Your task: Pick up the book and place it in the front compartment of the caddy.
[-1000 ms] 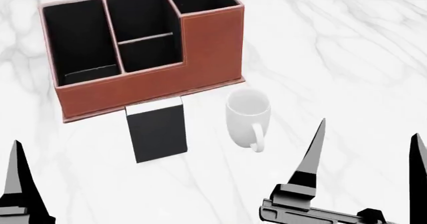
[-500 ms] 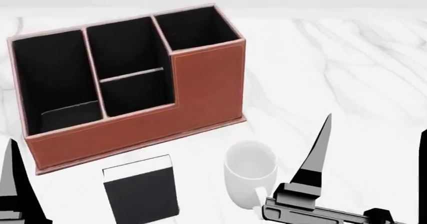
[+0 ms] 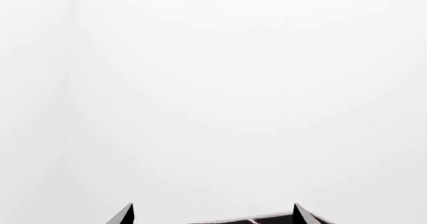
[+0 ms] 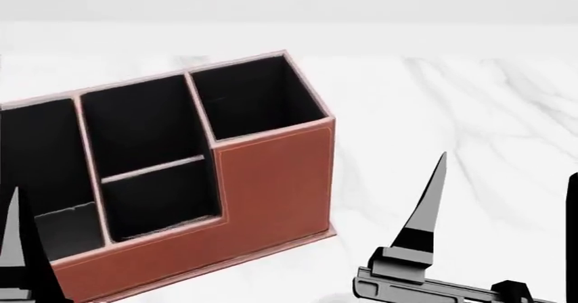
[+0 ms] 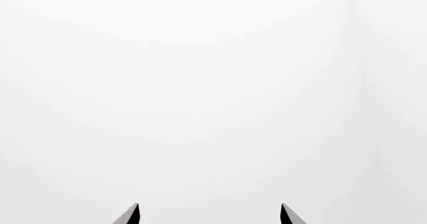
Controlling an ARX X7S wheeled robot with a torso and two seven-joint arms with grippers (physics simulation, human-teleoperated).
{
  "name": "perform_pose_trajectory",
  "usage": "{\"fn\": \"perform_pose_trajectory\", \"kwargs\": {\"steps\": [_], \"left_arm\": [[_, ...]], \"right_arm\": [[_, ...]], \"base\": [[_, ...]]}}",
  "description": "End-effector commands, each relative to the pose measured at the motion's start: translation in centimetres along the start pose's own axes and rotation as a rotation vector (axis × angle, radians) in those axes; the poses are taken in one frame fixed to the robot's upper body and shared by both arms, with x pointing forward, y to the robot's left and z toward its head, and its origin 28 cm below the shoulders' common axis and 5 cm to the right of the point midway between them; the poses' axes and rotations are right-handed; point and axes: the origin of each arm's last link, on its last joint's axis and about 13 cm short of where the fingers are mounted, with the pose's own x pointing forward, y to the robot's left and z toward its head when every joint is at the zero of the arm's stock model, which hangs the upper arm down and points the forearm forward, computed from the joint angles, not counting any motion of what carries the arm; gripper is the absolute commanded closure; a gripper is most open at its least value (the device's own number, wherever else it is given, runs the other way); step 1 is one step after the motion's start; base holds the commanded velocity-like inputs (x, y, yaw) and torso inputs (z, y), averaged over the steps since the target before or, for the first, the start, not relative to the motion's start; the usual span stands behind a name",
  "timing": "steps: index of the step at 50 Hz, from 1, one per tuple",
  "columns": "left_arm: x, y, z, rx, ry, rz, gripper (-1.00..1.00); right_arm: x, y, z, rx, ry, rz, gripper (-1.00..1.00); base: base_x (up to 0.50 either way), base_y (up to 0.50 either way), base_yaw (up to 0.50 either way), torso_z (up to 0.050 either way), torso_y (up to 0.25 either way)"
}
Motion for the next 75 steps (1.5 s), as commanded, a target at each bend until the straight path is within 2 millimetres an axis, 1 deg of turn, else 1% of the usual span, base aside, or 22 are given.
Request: {"fn": "perform_pose_trajectory", "kwargs": {"steps": [1,23,28,31,35,39,42,45,75], "left_arm": [[-0.02,-0.05,0.09,-0.002,0.0,-0.008,-1.0],[-0.04,-0.07,0.23,-0.002,-0.002,-0.008,-1.0],[-0.02,-0.05,0.3,-0.003,-0.003,-0.008,-1.0],[-0.02,-0.04,0.37,-0.008,-0.007,-0.008,-1.0],[-0.02,-0.03,0.38,-0.011,-0.009,-0.009,-1.0],[-0.05,-0.01,0.37,-0.011,-0.011,-0.009,-1.0],[-0.04,0.0,0.45,-0.01,-0.012,-0.01,-1.0],[-0.18,-0.01,0.6,-0.017,-0.025,-0.025,-1.0],[-0.25,-0.09,0.75,-0.02,-0.016,-0.043,-1.0]], "right_arm": [[-0.01,0.04,-0.07,-0.001,0.004,0.006,-1.0],[0.04,-0.01,-0.06,-0.002,0.0,-0.006,-1.0],[0.02,-0.08,-0.16,0.011,0.008,-0.02,-1.0],[0.03,-0.02,-0.33,-0.038,0.016,-0.018,-1.0],[0.0,0.11,-0.38,-0.081,0.015,-0.007,-1.0],[-0.04,0.07,-0.32,-0.057,0.015,-0.005,-1.0],[-0.05,0.01,-0.21,-0.001,0.012,-0.017,-1.0],[-0.06,0.02,-0.14,-0.016,0.009,-0.013,-1.0],[-0.15,-0.01,0.04,-0.005,0.005,0.01,-1.0]], "base": [[0.5,0.0,0.0,0.0,0.01],[0.5,0.0,0.0,0.0,0.001],[0.0,0.0,0.0,0.0,0.003],[0.0,0.0,0.0,0.0,0.0],[0.0,0.47,0.0,0.0,0.0],[0.0,0.5,0.0,0.0,0.0],[0.0,0.24,0.0,0.0,0.0],[0.0,0.0,0.0,0.007,0.0],[0.0,0.0,0.0,0.048,0.0]]}}
